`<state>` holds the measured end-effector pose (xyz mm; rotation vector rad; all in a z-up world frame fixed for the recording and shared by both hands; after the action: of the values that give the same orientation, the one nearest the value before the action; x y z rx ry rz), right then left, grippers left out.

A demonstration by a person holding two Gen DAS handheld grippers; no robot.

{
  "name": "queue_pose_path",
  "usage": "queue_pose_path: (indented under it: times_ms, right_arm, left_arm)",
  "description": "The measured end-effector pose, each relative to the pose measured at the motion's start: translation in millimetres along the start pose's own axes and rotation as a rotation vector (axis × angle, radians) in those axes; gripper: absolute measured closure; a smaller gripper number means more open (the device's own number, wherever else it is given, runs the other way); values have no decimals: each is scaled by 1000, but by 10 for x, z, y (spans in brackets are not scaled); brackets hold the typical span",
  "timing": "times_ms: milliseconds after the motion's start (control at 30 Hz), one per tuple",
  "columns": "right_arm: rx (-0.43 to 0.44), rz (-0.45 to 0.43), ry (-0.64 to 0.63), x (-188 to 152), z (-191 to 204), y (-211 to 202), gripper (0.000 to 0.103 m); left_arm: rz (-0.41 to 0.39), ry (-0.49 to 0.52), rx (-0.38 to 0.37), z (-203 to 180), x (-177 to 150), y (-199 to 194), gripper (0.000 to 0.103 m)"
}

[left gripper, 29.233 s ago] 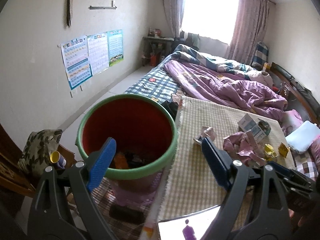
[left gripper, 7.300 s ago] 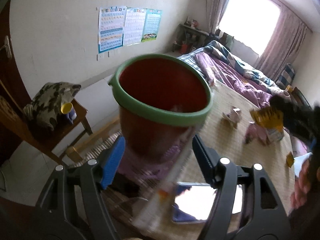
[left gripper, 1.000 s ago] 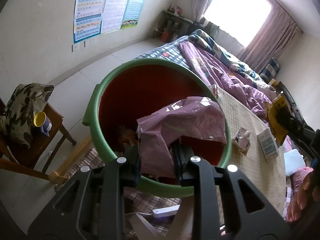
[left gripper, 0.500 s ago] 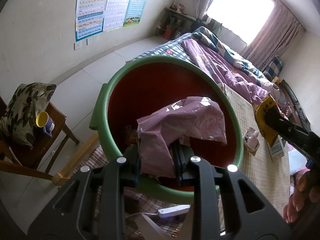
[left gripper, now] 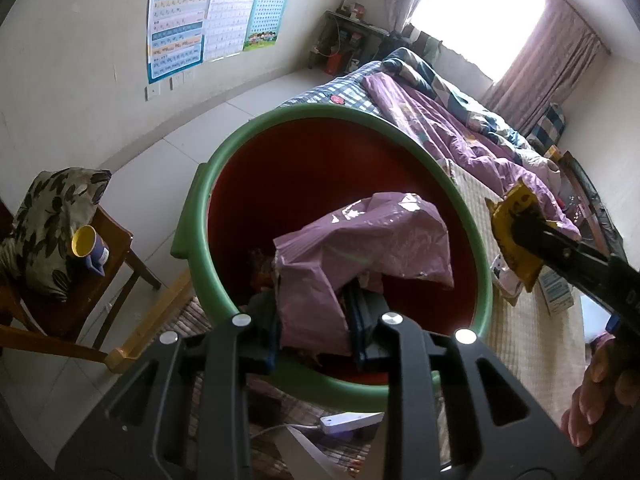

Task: Collect trash
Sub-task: 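Open both tools over the bucket to drop the pink bag and yellow wrapper, then move both open tools back over the trash on the mat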

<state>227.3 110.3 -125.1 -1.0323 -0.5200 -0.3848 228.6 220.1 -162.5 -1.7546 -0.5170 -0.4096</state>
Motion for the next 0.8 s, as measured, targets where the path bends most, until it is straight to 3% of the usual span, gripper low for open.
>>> queue_pose_path:
  times_ms: [33, 100, 200, 567, 800]
  right_arm:
    - [4, -1, 3, -1, 0, 6, 63]
    - [11, 3, 9, -8, -3, 16, 58]
    - [15, -5, 9, -22, -6, -7, 50]
    - [28, -19, 21, -174, -118, -267, 48]
    - [16, -40, 78, -447, -527, -746, 47]
  left_arm:
    - [-2, 4, 1, -12, 1, -3, 70]
    - [-21, 12, 8, -41, 10, -33, 53]
    - [-38, 24, 25, -55, 21, -66, 43]
    - [-50, -1, 27, -84, -35, -212, 43]
    - [-94, -22, 45, -176, -136, -429, 43]
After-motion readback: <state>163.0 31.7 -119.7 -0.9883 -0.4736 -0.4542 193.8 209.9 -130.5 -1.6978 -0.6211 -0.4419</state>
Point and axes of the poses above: each gripper's, at about its wrist camera, not at the fingertips, and y roughly the way its jaws point, z to its left, x to its top, the point moved 7 cm from there along y, roughly the way its jaws point, and after that the axes turned 2 degrees about z, right-handed, at the moved point
